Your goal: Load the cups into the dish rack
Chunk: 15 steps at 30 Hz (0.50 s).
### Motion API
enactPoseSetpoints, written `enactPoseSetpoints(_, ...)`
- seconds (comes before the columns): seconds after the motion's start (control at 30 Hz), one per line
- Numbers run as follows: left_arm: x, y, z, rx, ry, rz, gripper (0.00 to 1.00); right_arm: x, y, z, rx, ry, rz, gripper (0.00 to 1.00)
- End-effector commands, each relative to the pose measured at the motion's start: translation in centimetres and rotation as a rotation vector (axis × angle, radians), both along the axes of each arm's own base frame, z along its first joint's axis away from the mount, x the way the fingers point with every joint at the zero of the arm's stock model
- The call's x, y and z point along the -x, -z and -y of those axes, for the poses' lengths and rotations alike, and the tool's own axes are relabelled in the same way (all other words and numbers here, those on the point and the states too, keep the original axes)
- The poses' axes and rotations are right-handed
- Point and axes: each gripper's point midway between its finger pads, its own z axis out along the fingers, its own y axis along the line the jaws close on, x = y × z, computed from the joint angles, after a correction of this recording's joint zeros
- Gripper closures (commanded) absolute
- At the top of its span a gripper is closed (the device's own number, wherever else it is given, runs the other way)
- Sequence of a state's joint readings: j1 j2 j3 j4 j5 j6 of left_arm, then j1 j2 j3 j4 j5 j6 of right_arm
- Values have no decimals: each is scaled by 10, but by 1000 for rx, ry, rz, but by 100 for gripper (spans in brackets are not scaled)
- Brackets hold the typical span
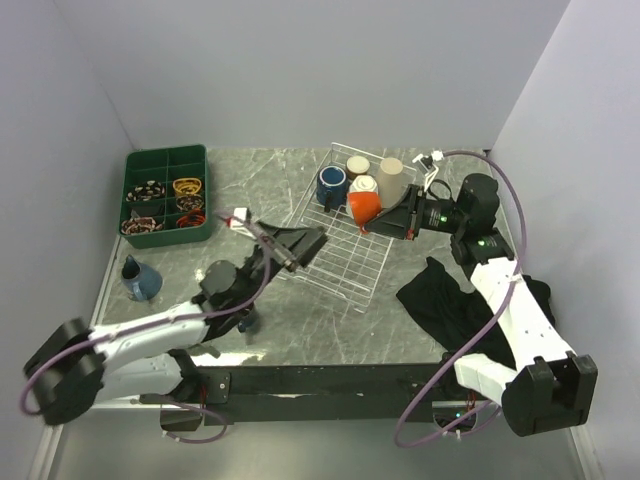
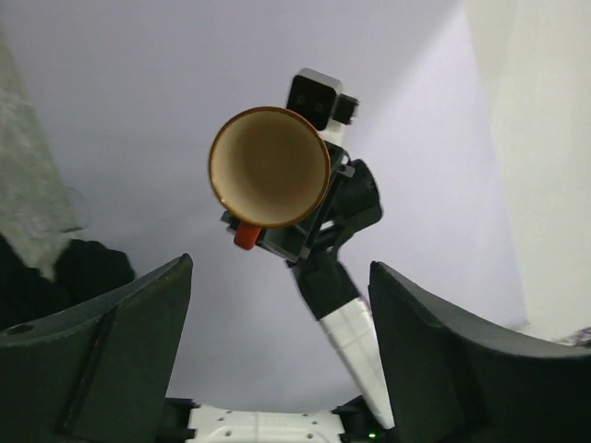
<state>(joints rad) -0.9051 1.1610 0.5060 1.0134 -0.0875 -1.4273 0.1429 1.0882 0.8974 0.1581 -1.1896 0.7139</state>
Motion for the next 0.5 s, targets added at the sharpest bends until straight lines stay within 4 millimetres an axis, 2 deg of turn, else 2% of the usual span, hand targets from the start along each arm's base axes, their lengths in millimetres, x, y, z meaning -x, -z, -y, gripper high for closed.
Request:
enactPoseSetpoints(0.0,-2,32,-29,-232,-152,19,14,-12,-2,10,150,77,185,100)
enactPoseSetpoints(0.07,3,12,-53,-265,-224,58,7,-19,2,12,208,106,211,100)
enactPoseSetpoints(0.1,3,22,-72,-368,-291,51,3,-26,17,14,276,130,210,100)
enactPoseSetpoints(0.13,4,19,-82,-401,-325,63,1,-30,21,14,307,142,221,100)
enactPoseSetpoints(0.17,6,14,-92,-431,-352,74,1,-34,23,14,339,158,235,100)
enactPoseSetpoints(0.2,7,18,-113,-493,-414,74,1,-38,34,15,388,157,245,100)
enactPoseSetpoints(0.27,12,17,-132,-542,-460,79,4,-46,42,11,465,185,268,100)
enactPoseSetpoints(0.3,16,14,-148,-554,-501,87,4,-50,54,11,521,170,286,100)
enactPoseSetpoints(0.33,17,30,-155,-625,-505,58,3,-52,59,9,557,168,297,100)
enactPoseSetpoints(0.37,20,32,-162,-636,-516,51,4,-58,60,7,603,182,317,100)
enactPoseSetpoints(0.4,24,34,-170,-643,-524,46,3,-60,72,5,654,158,319,100)
enactPoseSetpoints(0.47,27,53,-179,-700,-527,9,4,-64,75,0,711,136,349,100)
